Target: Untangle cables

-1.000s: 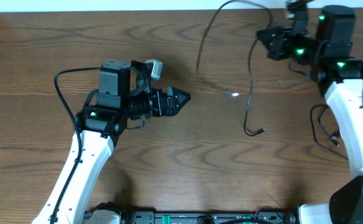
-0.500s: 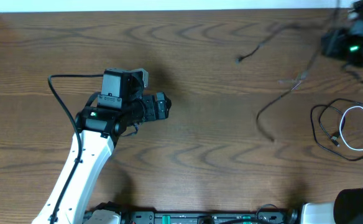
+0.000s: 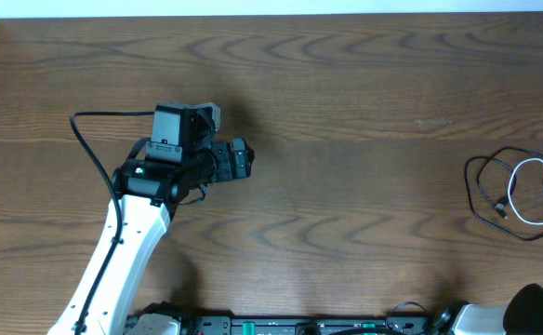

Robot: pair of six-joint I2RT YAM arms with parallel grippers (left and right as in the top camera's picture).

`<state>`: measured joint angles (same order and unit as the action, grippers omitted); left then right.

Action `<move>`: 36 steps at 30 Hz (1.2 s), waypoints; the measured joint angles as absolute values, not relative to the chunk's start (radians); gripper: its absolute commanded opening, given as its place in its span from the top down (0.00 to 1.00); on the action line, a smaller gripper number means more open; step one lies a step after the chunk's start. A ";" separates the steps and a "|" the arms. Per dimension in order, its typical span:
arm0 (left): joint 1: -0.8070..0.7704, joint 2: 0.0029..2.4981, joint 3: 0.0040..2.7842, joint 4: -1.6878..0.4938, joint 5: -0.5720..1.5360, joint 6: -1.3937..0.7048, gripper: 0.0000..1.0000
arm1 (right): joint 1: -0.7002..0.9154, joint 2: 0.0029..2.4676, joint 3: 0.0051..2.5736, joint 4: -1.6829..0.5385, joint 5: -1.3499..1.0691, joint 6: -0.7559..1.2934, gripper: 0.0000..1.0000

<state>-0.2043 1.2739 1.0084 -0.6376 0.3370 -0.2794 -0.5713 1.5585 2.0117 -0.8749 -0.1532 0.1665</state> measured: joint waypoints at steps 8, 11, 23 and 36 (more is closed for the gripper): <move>-0.204 1.274 1.008 -0.648 0.337 -0.279 0.07 | -0.572 1.565 1.992 -0.969 -0.110 0.172 0.99; -0.205 1.274 1.008 -0.648 0.337 -0.279 0.07 | -0.572 1.565 1.992 -0.956 -0.155 0.173 0.99; -0.204 1.274 1.008 -0.661 0.334 -0.279 0.07 | -0.572 1.610 1.992 -1.025 -0.256 0.175 0.99; -0.204 1.274 1.008 -0.677 0.334 -0.279 0.07 | -0.616 1.808 1.986 -1.103 -0.138 0.220 0.98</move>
<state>-0.2043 1.2739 1.0084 -0.6769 0.3340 -0.2794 -0.6159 1.8080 1.9862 -1.1034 -0.1383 0.2199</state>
